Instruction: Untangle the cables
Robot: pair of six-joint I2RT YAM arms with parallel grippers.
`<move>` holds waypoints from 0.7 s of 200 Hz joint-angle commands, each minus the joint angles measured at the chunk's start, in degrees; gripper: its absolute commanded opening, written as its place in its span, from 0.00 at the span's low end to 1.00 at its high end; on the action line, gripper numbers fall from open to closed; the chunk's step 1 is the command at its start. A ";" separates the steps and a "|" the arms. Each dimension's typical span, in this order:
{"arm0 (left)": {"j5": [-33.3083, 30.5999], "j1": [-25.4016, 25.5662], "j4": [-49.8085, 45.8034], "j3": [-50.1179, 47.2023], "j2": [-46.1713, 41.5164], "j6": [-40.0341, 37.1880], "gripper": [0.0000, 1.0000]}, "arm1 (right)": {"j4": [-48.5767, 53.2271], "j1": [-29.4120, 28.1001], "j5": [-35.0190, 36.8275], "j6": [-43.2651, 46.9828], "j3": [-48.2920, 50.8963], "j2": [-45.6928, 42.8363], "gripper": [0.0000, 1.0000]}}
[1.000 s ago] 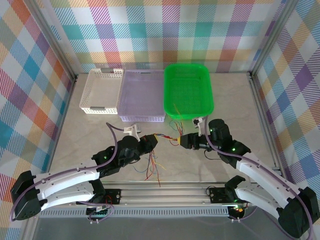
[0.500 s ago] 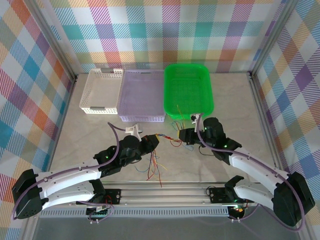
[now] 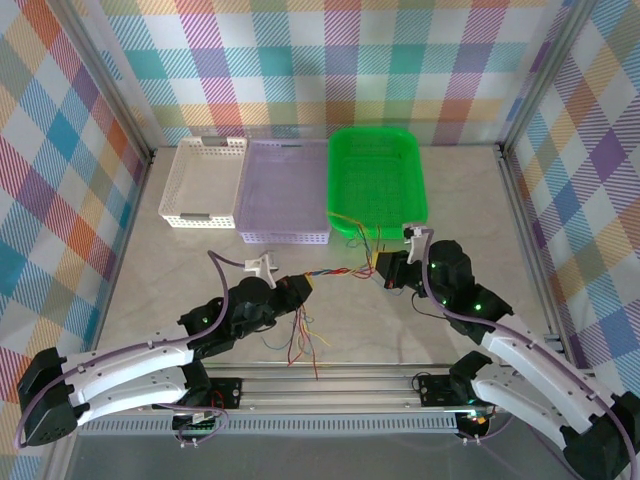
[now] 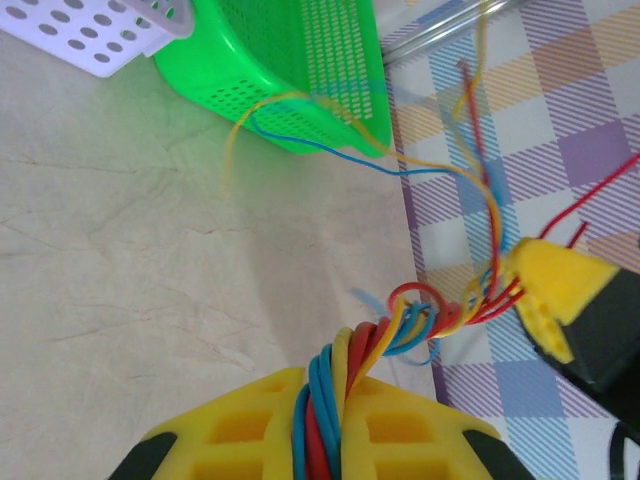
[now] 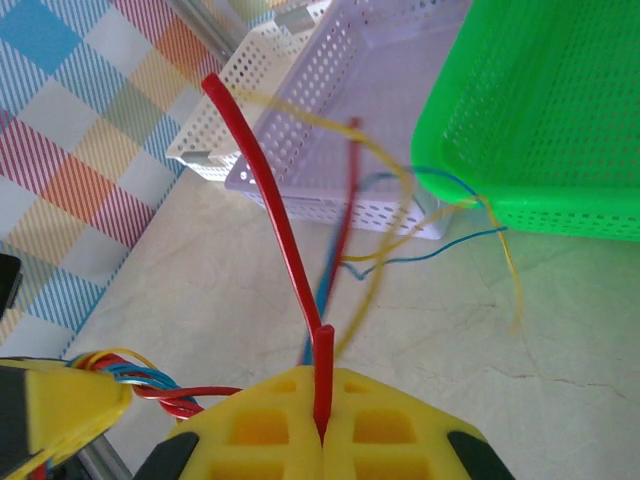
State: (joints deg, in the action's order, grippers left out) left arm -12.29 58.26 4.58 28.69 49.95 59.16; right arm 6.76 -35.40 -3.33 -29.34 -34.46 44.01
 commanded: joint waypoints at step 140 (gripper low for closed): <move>6.33 -3.88 -1.63 -2.87 0.69 -6.16 0.53 | 3.82 1.73 -2.95 0.45 -9.00 0.19 0.00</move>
State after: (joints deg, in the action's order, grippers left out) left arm -7.60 55.57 3.11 25.50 51.77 55.42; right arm 12.10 -33.91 -3.92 -29.52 -40.82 43.66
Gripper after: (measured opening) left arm 0.467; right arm 0.058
